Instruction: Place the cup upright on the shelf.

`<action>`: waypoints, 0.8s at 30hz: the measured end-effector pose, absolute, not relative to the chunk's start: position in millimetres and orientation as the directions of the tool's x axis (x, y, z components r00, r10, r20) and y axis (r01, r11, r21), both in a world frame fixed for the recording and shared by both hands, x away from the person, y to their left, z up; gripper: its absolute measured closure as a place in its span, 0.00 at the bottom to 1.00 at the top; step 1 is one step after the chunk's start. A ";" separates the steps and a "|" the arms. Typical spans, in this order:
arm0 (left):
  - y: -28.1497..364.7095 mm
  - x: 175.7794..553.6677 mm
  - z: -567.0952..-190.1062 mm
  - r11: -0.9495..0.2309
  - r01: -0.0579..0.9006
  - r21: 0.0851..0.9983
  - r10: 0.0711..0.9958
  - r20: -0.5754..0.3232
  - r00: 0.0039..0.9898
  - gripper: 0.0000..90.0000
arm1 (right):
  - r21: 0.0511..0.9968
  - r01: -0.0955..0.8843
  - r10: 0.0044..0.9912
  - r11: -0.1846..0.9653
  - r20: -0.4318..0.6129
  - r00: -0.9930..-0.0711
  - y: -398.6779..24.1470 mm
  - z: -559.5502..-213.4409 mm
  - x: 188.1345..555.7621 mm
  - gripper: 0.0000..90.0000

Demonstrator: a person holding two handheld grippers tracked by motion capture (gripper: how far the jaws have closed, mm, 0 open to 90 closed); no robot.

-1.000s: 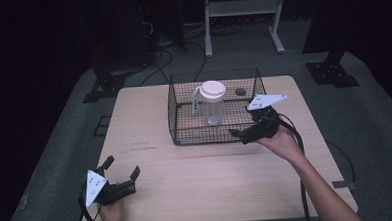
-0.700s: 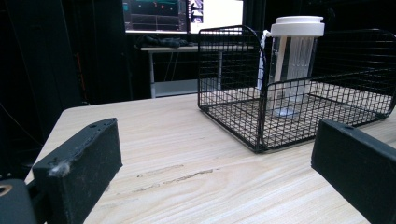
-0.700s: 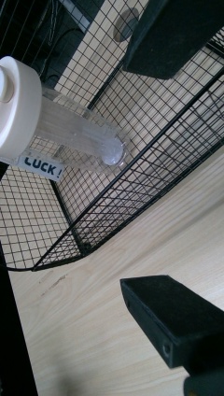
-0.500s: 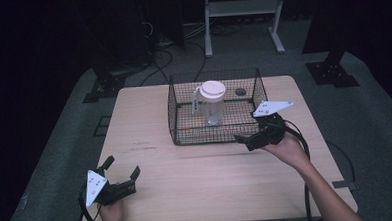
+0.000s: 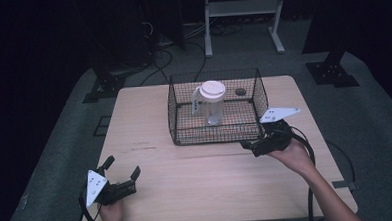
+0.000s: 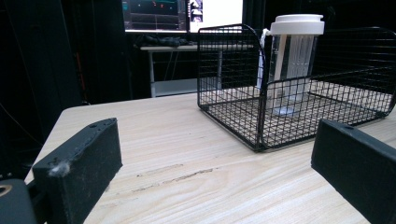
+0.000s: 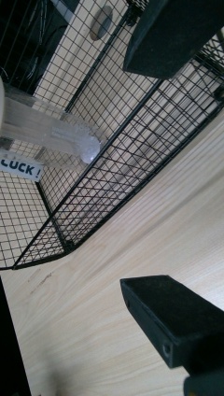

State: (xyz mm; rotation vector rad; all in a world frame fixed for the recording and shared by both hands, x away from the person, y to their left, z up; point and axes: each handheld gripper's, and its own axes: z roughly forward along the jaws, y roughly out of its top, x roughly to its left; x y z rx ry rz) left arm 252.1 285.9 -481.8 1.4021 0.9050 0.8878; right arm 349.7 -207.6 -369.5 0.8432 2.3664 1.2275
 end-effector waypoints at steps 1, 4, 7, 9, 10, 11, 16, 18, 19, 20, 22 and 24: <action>285.7 252.0 -481.8 -0.014 0.020 1.000 0.913 0.004 0.408 0.01 | 0.824 0.349 0.645 0.447 -0.026 -0.763 -208.6 -370.1 349.1 0.00; 285.6 252.2 -481.8 -0.016 0.022 1.000 0.913 0.005 0.409 0.01 | 0.821 0.355 0.650 0.446 -0.025 -0.759 -212.1 -372.5 347.0 0.00; 285.7 252.1 -481.8 -0.016 0.021 1.000 0.913 0.006 0.407 0.01 | 0.823 0.360 0.655 0.440 -0.019 -0.755 -216.1 -374.7 344.9 0.00; 285.7 252.1 -481.8 -0.016 0.022 1.000 0.913 0.005 0.407 0.01 | 0.822 0.367 0.655 0.435 -0.010 -0.755 -218.2 -376.5 343.5 0.00; 285.7 252.1 -481.8 -0.015 0.022 1.000 0.913 0.005 0.407 0.01 | 0.821 0.368 0.655 0.438 -0.011 -0.755 -219.0 -377.5 342.7 0.00; 285.6 252.1 -481.8 -0.016 0.022 1.000 0.913 0.005 0.407 0.01 | 0.819 0.371 0.657 0.439 -0.011 -0.754 -219.8 -378.3 341.8 0.00; 285.6 252.0 -481.8 -0.017 0.022 1.000 0.913 0.007 0.407 0.01 | 0.818 0.380 0.663 0.431 -0.002 -0.748 -225.1 -382.8 338.1 0.00; 285.8 252.0 -481.8 -0.014 0.021 1.000 0.914 0.004 0.407 0.01 | 0.819 0.385 0.667 0.425 0.004 -0.745 -228.0 -385.0 335.9 0.00; 285.8 252.0 -481.8 -0.014 0.021 1.000 0.914 0.004 0.407 0.01 | 0.819 0.385 0.667 0.425 0.004 -0.745 -228.0 -385.0 335.9 0.00; 285.8 252.0 -481.8 -0.016 0.022 1.000 0.913 0.005 0.407 0.01 | 0.819 0.386 0.668 0.424 0.006 -0.744 -228.6 -385.5 335.3 0.00; 285.5 251.9 -481.8 -0.017 0.021 1.000 0.914 0.007 0.406 0.01 | 0.817 0.389 0.669 0.425 0.005 -0.743 -230.1 -386.9 334.2 0.00; 285.5 251.9 -481.7 -0.021 0.023 1.000 0.913 0.010 0.407 0.01 | 0.819 0.389 0.670 0.422 0.007 -0.742 -231.7 -388.0 333.1 0.00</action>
